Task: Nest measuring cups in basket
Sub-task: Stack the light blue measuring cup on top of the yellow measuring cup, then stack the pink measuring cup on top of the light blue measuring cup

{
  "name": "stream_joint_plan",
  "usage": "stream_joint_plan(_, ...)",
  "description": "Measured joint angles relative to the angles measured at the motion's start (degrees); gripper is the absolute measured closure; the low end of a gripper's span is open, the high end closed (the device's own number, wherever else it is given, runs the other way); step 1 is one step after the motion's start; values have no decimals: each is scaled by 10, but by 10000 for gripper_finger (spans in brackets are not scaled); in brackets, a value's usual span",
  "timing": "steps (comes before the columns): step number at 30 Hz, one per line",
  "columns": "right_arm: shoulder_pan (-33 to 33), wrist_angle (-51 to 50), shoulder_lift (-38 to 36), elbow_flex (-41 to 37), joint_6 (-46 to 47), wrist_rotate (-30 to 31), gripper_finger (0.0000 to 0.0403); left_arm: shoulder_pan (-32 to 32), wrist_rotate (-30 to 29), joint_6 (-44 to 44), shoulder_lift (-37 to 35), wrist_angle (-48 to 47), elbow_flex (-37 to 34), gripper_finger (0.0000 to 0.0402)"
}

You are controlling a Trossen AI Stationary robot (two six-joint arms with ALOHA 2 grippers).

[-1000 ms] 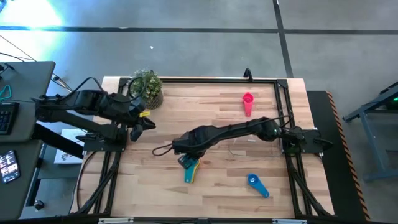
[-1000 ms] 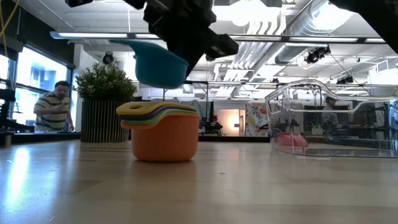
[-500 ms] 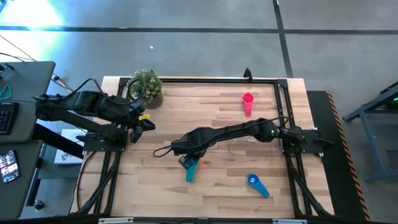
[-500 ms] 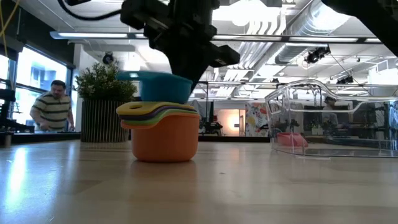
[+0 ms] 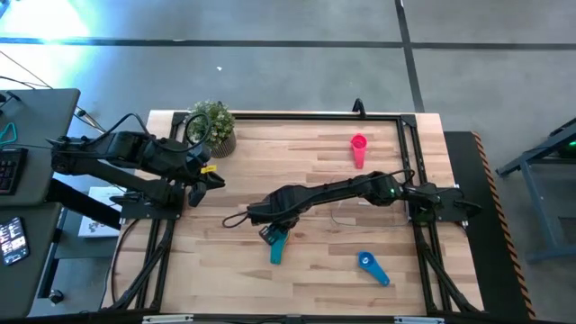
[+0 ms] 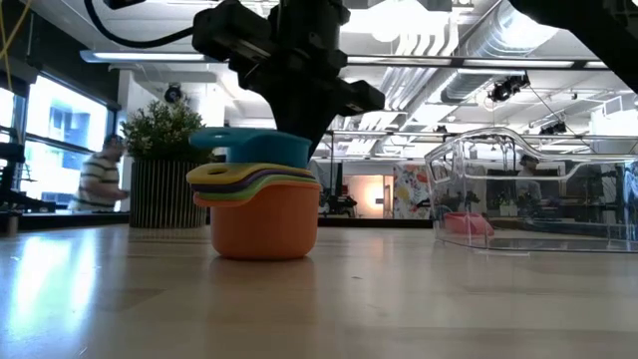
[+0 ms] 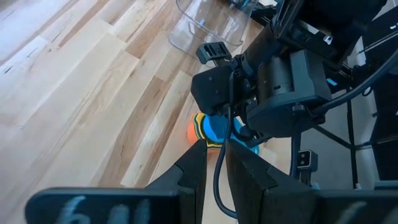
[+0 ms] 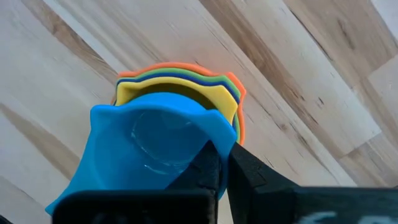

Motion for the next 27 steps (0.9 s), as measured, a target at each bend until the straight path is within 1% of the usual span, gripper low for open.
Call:
stream_joint_plan(5, 0, 0, 0, 0, -5, 2, 385, 0, 0, 0, 0, 0, 0, 351)
stream_joint_plan(17, -1, 0, -1, 0, -9, 8, 328, 0, 0, 0, 0, 0, 0, 351)
stream_joint_plan(23, -10, -13, -10, 1, 19, -17, 322, 0, 0, 0, 0, 0, 0, 351)
stream_joint_plan(25, -12, -27, -16, 1, 28, -17, 324, 0, 0, 0, 0, -1, 0, 351)
stream_joint_plan(27, -12, -44, -25, 1, 30, -2, 324, 0, 0, 0, 0, 0, 0, 351)
